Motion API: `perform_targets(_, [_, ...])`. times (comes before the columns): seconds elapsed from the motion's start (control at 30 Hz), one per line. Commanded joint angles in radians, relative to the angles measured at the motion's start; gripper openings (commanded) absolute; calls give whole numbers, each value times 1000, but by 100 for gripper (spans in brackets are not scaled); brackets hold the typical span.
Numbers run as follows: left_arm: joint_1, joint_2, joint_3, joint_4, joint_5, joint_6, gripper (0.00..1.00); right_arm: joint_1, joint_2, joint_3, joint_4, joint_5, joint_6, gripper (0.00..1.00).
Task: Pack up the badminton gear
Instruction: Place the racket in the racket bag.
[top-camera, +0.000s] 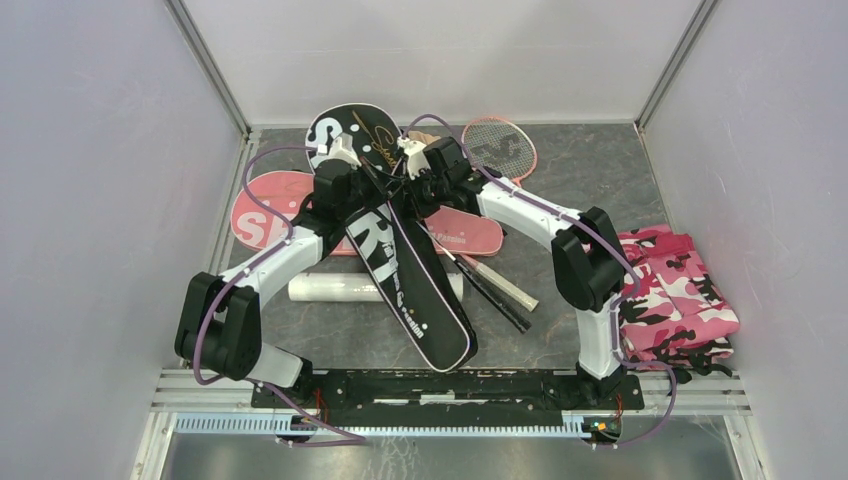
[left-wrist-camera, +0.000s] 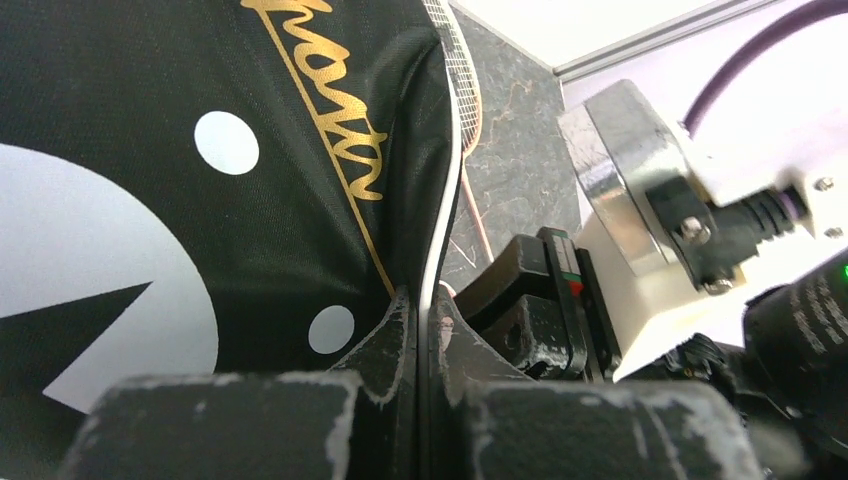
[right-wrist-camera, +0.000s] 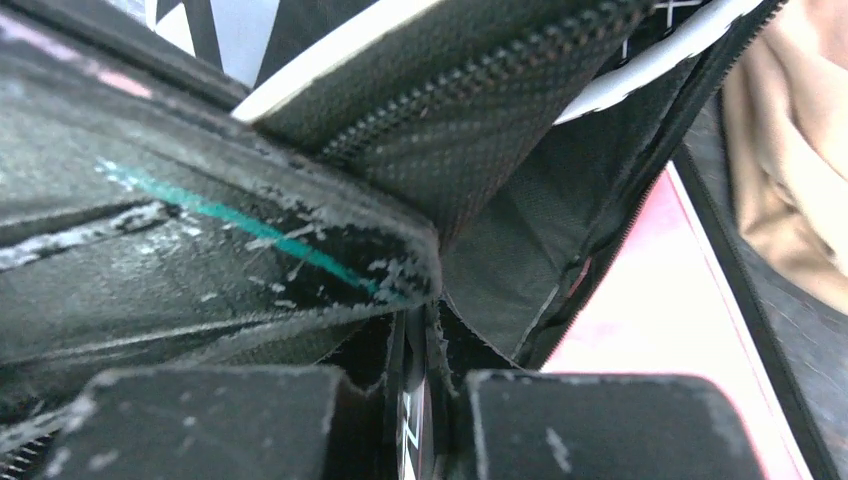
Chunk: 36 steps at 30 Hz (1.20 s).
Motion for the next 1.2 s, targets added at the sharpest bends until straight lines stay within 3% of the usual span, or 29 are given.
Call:
perform_targets(0.0, [10,-20,-5,159,139,-76,2,-8,28,54,177,-187,72,10])
perform_targets(0.17, [36,-32,-9,174,158,-67,2,-45,7,0,199,-244,90,23])
perform_targets(0.4, [40,-15,10,174,157,-58,2,-64,-81,-58,107,-278,-7,41])
perform_targets(0.7, [39,12,47,165,161,-60,2,-68,-217,-255,72,-258,-81,64])
perform_targets(1.17, [40,9,47,167,157,-44,2,-68,-325,-547,370,-374,139,70])
